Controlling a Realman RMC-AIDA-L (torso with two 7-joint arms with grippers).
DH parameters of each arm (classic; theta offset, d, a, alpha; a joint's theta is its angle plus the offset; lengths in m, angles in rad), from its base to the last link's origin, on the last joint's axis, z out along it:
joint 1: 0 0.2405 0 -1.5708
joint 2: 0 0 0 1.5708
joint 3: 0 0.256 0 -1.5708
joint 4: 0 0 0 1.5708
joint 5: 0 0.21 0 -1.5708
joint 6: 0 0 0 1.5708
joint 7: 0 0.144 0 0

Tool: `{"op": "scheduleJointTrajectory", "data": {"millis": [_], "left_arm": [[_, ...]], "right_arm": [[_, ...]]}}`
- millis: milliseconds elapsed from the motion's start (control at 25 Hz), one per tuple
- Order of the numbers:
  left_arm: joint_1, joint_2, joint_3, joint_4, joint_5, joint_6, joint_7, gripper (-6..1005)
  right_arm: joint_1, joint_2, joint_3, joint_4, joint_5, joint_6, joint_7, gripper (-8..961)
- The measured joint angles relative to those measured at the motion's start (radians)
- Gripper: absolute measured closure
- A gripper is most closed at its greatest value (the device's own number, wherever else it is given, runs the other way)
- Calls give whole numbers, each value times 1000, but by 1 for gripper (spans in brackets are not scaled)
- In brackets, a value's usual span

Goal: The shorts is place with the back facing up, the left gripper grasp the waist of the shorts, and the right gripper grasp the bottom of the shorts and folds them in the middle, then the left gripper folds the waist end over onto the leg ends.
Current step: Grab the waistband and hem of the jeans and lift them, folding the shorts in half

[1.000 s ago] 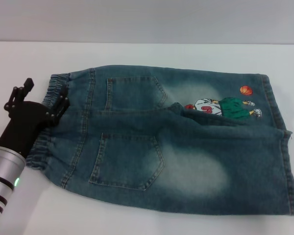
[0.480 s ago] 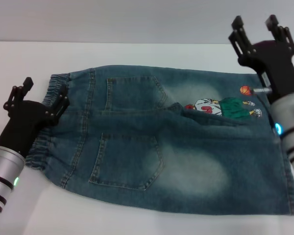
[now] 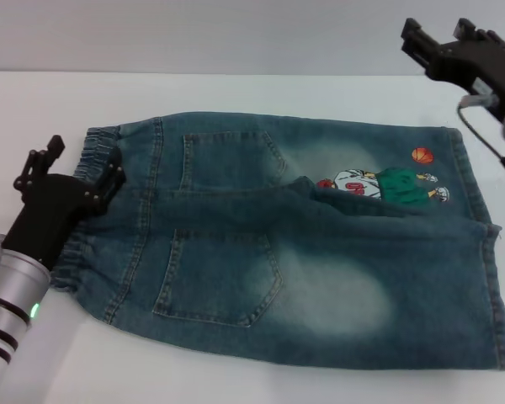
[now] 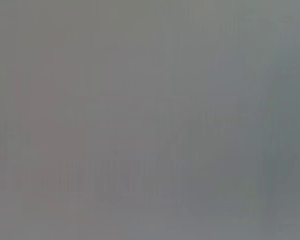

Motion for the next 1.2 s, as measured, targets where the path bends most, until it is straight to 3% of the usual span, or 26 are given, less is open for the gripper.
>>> {"op": "scheduleJointTrajectory", "data": {"millis": [120, 280, 480, 880, 1200], "left_arm": [[5, 2, -4, -18, 0, -30, 6, 165], [-1, 2, -4, -20, 1, -45, 9, 166], [-5, 1, -5, -31, 0, -52, 10, 166], [2, 2, -5, -68, 0, -59, 12, 166], [48, 17, -35, -199, 2, -157, 72, 166]], "right_arm": [[9, -4, 97, 15, -99, 127, 104, 220], [37, 1, 162, 0, -282, 182, 254, 221], [130, 1, 247, -54, -531, 323, 468, 224], [182, 2, 252, 27, -827, 515, 659, 227], [160, 2, 245, 242, -954, 747, 706, 226]]}}
